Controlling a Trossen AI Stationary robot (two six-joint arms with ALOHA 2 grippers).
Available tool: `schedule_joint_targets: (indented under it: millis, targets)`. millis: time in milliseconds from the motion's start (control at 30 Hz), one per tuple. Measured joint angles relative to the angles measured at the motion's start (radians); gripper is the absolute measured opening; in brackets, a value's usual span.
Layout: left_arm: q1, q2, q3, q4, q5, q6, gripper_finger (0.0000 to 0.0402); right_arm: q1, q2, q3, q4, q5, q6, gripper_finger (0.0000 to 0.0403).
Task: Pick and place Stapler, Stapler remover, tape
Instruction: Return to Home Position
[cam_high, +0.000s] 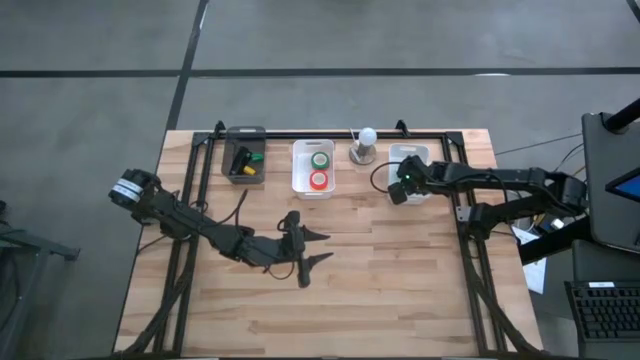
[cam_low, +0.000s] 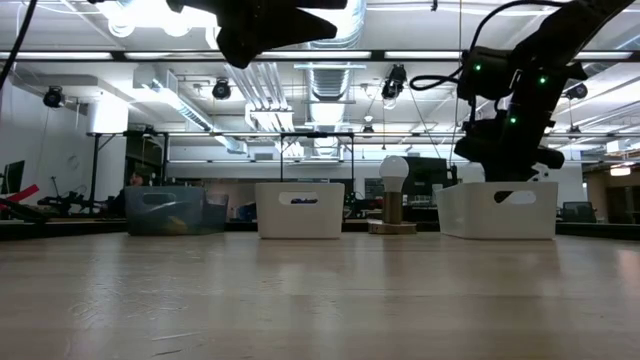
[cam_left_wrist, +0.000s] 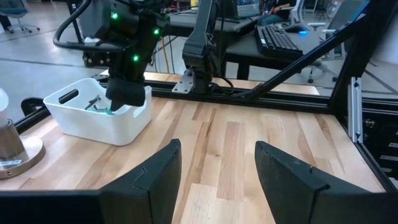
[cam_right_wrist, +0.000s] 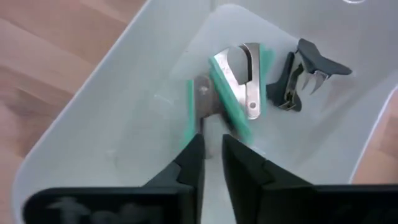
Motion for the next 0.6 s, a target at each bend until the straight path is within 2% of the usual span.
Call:
schedule_joint_targets:
  millis: [200,333,467,600]
  targets:
    - [0.003,0.000,0.000,-0.021,0.000,-0.018,0.0206,0.001,-0.028,0.000,-0.001,-0.001,-0.009,0.0104]
    - [0.013,0.000,0.000,-0.041,0.001,-0.020,0.0206,0.014,-0.074,0.000,0.007,-0.029,-0.008,0.0125]
    - [0.037,0.000,0.000,-0.040,0.017,-0.024,0.0182,0.076,-0.130,0.016,0.013,-0.032,-0.030,0.0116]
    - [0.088,0.004,0.000,-0.039,0.124,-0.021,0.0107,0.171,-0.183,0.022,0.088,-0.038,-0.066,0.0078]
